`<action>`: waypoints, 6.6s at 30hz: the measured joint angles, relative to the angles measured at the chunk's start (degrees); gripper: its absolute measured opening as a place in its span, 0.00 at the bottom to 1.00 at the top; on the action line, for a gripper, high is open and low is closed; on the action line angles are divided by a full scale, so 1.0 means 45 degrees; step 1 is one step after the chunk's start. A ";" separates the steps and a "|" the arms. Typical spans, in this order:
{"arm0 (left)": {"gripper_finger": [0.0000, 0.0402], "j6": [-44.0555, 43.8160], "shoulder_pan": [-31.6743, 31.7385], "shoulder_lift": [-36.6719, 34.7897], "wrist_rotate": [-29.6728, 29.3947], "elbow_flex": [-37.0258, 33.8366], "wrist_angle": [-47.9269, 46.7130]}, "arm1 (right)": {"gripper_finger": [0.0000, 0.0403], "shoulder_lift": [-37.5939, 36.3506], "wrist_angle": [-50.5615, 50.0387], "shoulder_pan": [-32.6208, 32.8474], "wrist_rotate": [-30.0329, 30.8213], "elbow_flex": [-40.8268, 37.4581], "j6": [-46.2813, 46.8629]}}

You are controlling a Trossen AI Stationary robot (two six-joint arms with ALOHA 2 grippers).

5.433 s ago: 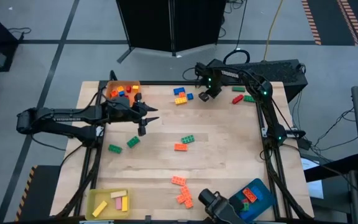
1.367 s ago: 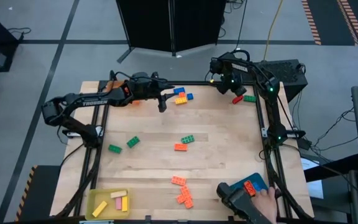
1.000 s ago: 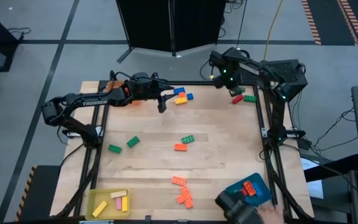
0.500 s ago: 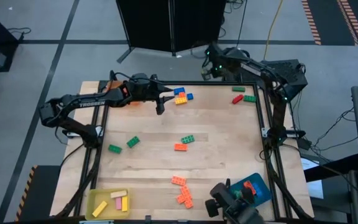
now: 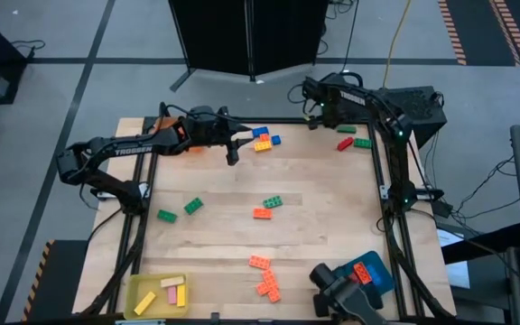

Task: Sort blocks by size
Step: Put the green block into the yellow bin

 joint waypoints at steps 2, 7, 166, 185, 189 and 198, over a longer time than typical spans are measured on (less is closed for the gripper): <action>0.40 0.0272 0.0000 0.0000 -0.0001 0.0000 0.0002 | 0.00 -0.0057 0.0651 0.0269 -0.0455 -0.0005 0.0077; 0.40 0.0535 0.0015 0.0000 -0.0001 0.0000 -0.0033 | 0.00 -0.0085 0.1248 0.1017 -0.0493 -0.0005 0.1325; 0.40 0.0409 0.0358 0.0593 0.0203 0.0466 -0.0358 | 0.02 0.1910 -0.2191 -0.0167 0.1369 0.3880 -0.9915; 0.40 0.0535 0.0352 0.0578 0.0231 0.0767 0.0306 | 0.00 0.3079 -0.2359 -0.0803 -0.2518 0.4021 -0.3676; 0.40 0.0535 0.0350 0.0578 0.0231 0.0767 0.0327 | 0.00 0.3078 -0.2270 -0.0897 -0.2512 0.4022 -0.3278; 0.40 0.0554 0.0350 0.0578 0.0231 0.0767 0.0376 | 0.00 0.3074 -0.1776 -0.1022 -0.2625 0.4026 -0.2211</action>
